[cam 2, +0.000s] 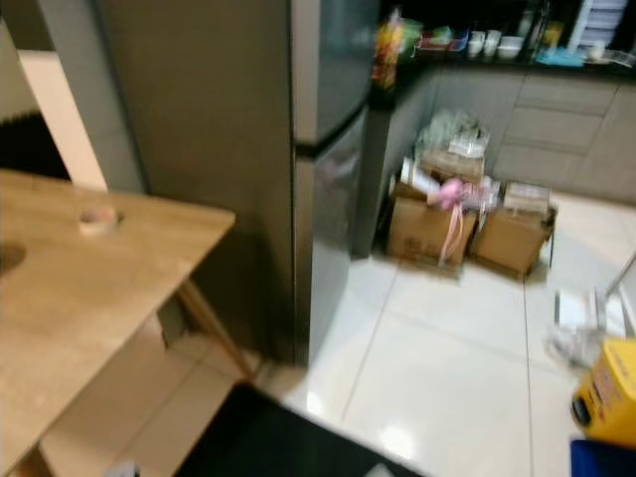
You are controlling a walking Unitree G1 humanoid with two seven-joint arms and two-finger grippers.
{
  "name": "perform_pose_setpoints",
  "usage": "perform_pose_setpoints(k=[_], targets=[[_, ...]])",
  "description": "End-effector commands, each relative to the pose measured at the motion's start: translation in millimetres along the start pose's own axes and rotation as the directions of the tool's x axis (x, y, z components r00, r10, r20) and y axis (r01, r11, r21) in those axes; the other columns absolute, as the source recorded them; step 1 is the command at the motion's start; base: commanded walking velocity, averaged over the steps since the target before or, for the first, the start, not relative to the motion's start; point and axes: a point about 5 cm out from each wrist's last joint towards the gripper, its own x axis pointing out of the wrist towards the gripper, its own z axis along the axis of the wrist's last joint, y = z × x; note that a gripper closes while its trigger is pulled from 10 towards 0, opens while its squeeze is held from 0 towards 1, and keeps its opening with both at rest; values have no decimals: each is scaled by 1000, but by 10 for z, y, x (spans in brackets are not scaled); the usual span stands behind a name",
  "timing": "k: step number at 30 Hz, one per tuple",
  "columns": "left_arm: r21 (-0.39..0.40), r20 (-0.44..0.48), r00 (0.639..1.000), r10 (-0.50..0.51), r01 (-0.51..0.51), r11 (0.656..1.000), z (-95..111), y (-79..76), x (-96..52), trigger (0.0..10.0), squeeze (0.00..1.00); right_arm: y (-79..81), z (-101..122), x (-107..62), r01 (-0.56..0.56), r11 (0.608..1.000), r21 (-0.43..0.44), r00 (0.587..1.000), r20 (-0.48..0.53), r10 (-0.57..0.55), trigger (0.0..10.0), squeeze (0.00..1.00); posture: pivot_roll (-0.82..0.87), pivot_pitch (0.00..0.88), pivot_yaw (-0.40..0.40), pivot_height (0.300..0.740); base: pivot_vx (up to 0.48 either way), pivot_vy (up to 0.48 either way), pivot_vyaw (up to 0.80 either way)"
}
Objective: Restocking fridge
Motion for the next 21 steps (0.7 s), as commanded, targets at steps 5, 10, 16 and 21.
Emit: perform_pose_setpoints(k=[5,10,16,21], targets=[[-7,-6,1000,-6,6,1000,-7,-30,8,10000,0,13,-38,-2,-1,1000,10,1000,-8,1,10000,0,-48,0,6,740,0,0,800],[-12,-3,1000,-15,15,1000,-2,-34,9,10000,0,-1,-70,-6,24,1000,18,1000,-14,-24,10000,0,-47,0,4,740,0,-58,579],[-9,0,1000,-19,19,1000,6,-34,9,10000,0,5,-75,-7,18,999,38,1000,-10,-18,10000,0,-47,0,4,740,0,-391,0],[-5,-1,1000,-19,19,1000,7,-27,7,10000,0,-5,-48,-6,6,999,37,1000,-7,-6,10000,0,-50,0,5,740,0,-421,93]])
